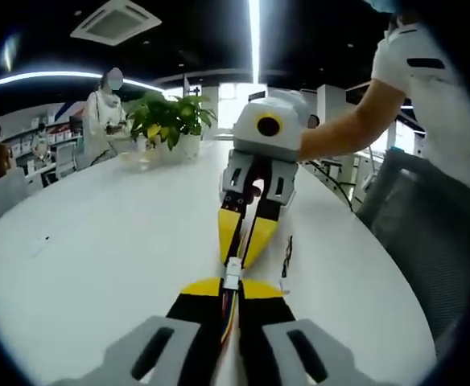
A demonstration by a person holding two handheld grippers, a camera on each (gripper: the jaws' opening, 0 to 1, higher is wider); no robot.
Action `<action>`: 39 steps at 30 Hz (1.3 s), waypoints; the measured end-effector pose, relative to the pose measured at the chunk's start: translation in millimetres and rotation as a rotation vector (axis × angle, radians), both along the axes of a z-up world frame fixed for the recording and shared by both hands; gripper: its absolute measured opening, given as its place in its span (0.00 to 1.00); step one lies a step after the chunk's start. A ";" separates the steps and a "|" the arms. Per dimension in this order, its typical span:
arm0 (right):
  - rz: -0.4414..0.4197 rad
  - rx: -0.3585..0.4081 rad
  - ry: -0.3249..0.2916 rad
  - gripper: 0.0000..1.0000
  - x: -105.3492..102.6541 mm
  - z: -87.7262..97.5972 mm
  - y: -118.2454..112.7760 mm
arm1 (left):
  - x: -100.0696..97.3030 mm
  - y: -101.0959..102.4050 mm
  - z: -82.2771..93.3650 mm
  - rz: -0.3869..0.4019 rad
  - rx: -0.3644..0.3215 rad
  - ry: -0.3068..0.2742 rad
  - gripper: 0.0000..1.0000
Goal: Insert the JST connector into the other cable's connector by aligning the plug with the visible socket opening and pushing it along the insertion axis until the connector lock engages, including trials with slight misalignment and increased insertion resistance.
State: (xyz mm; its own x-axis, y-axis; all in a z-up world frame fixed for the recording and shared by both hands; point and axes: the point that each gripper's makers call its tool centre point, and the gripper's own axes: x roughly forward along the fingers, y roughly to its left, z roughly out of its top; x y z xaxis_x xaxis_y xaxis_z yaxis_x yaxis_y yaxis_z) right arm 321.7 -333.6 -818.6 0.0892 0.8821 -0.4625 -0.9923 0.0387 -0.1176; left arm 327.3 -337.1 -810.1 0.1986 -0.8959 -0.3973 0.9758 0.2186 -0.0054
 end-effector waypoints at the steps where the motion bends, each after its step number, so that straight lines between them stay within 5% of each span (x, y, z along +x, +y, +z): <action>1: -0.001 -0.004 -0.004 0.03 0.8 -1.4 0.0 | 1.1 0.3 -1.2 0.001 0.005 -0.002 0.00; 27: -0.052 -0.017 0.000 0.04 34.1 -20.6 1.5 | 38.9 4.7 -24.0 0.050 0.074 0.013 0.01; 39: -0.046 -0.028 0.006 0.04 31.9 -26.3 2.5 | 38.3 6.1 -31.4 0.057 0.091 0.029 0.01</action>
